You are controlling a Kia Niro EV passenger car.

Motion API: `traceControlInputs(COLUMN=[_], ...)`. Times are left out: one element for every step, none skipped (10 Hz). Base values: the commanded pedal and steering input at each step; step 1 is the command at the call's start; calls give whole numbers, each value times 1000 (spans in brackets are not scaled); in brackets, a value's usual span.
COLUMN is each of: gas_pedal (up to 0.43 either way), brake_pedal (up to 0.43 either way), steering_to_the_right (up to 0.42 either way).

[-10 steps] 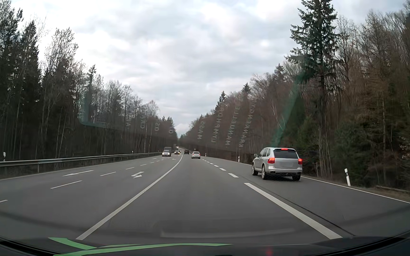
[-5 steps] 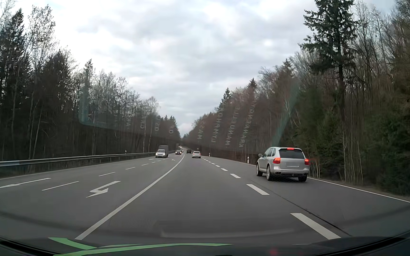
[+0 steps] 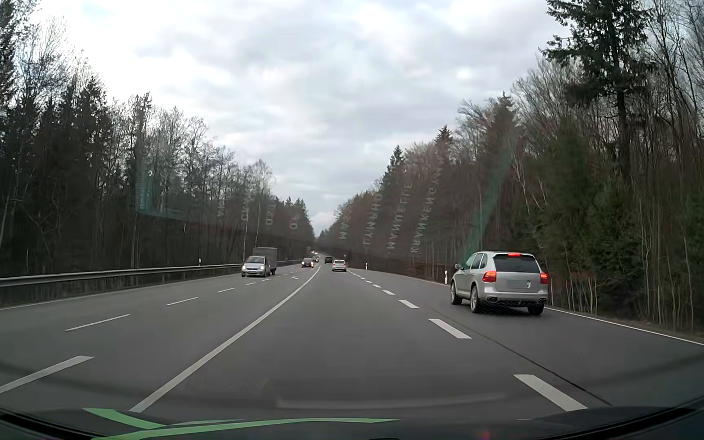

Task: Follow the waypoints while adhering to traffic rules and regulations

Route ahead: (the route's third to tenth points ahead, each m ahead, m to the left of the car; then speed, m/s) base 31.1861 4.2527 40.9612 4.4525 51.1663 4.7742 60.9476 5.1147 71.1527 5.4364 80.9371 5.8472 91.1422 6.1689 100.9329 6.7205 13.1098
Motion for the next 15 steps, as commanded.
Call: traceControlInputs(gas_pedal=[311, 311, 319, 350, 370, 370, 370, 370, 370, 370, 358, 358, 358, 358, 358], brake_pedal=[0, 0, 0, 0, 0, 0, 0, 0, 0, 0, 0, 0, 0, 0, 0], steering_to_the_right=[-6, -6, -6, -6, -7, -7, -7, -6, -7, -6, -6, -3, 0, 0, 0])
